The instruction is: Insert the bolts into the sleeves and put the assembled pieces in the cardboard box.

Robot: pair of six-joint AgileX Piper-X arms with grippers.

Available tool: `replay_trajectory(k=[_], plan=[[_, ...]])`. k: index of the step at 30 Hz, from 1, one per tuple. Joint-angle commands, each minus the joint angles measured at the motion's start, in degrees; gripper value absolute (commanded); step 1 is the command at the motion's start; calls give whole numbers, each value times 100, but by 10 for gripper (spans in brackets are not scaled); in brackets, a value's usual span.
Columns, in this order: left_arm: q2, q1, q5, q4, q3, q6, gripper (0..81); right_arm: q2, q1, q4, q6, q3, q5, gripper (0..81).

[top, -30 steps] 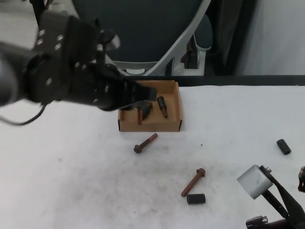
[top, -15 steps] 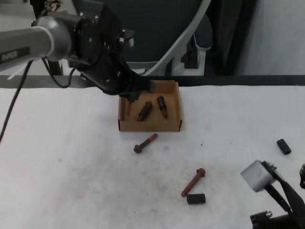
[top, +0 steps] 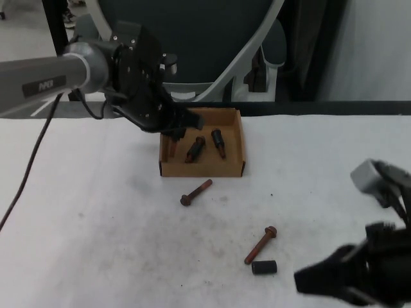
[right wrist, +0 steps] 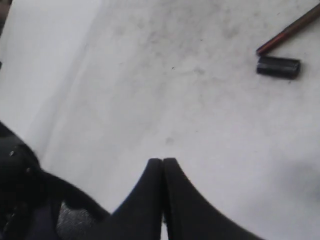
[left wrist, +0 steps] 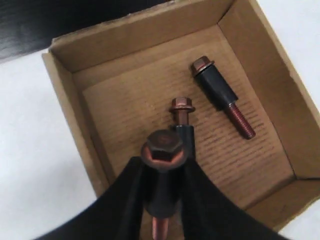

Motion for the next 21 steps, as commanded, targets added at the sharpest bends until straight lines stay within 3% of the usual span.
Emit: replay_trajectory(k=[1,8,11,14,16,18,19,21], plan=[[45,49,78,-257,-87,-121,8,344,-413,364,-464,-425,180,3],[314,115,339,-231,-87,-253,1,1015,-1331,1206,-1455,-1278,867,3],[314,155,502,-257,-87,-253,100,1241,-1756,1362,-1804,-1529,892,25],[314,227,687,-274,-87,-527,322,1424,-2121,1367,-2084,-1660,892,168],[314,285,662,-274,-87,-675,467,1544,-2298,1367,-2117,-1681,948,346],[302,333,694,-221,-87,-787,475,1675,-2430,1402,-2117,-1681,1250,489],[300,352,781,-193,-87,-787,462,1737,-2484,1440,-2117,-1681,1354,520],[268,372,1006,-179,-87,-763,443,1920,-2569,1523,-2220,-1681,1425,503]])
